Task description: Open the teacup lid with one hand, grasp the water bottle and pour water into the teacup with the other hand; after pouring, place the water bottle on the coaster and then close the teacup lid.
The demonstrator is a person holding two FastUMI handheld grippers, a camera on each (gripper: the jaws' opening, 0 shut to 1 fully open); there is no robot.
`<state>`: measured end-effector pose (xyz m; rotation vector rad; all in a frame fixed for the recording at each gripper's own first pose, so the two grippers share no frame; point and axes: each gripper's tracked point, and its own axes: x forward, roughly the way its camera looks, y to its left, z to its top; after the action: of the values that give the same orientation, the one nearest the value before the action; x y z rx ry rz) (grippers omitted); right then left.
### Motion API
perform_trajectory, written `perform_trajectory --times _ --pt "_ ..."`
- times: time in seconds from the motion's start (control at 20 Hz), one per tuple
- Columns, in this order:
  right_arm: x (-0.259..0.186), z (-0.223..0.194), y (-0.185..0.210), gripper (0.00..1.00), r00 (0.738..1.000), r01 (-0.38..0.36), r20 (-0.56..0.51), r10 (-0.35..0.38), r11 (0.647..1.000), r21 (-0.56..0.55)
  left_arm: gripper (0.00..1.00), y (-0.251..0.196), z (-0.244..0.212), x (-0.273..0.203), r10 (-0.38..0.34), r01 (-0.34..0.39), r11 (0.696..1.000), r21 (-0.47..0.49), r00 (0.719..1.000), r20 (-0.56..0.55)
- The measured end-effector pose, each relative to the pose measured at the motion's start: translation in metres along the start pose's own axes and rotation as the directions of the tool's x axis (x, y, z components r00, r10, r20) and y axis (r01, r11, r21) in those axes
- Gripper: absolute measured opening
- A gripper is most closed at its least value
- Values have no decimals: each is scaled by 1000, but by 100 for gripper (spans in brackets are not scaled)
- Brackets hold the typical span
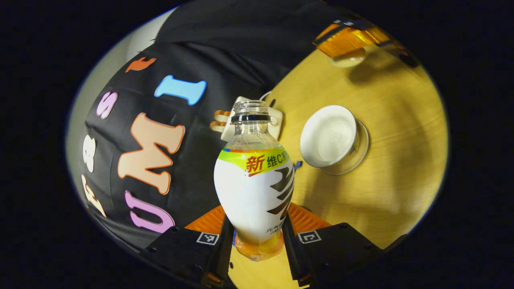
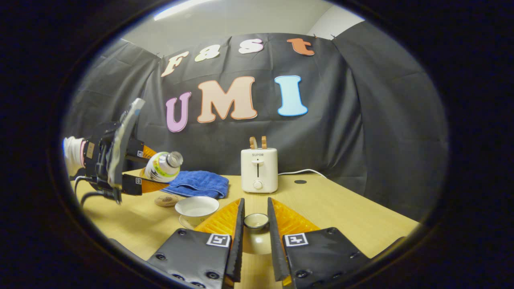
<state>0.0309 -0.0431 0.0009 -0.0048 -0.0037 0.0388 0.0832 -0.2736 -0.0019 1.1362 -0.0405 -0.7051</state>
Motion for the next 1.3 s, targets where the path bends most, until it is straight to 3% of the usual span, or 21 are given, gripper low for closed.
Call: perform_trajectory --times 0.1,0.2,0.3,0.45,0.6,0.8,1.0,1.3 --pt "-1 0 0 34 1000 0 -1 0 1000 0 56 3 -1 -4 44 -39 986 -159 999 29" --pt "0 0 0 34 1000 0 -1 0 1000 0 55 10 -1 -10 77 -53 945 -324 995 62" --pt "-1 0 0 34 1000 0 -1 0 1000 0 55 20 -8 -7 102 -45 866 -497 991 88" --pt "0 0 -1 34 1000 0 -1 0 1000 -1 55 34 -18 -9 149 -24 715 -699 982 118" --pt "1 0 -4 34 1000 18 1 -18 1000 -1 55 42 -36 -11 188 -49 616 -786 978 86" --pt "1 1 -4 34 1000 18 1 -18 1000 -1 55 37 -47 4 189 -12 475 -880 978 89" --pt "1 0 -3 34 1000 16 1 -16 1000 -1 55 30 -48 13 178 31 409 -912 977 113" --pt "1 0 -3 34 1000 10 1 -10 1000 -1 56 23 -46 15 169 51 391 -919 978 126"
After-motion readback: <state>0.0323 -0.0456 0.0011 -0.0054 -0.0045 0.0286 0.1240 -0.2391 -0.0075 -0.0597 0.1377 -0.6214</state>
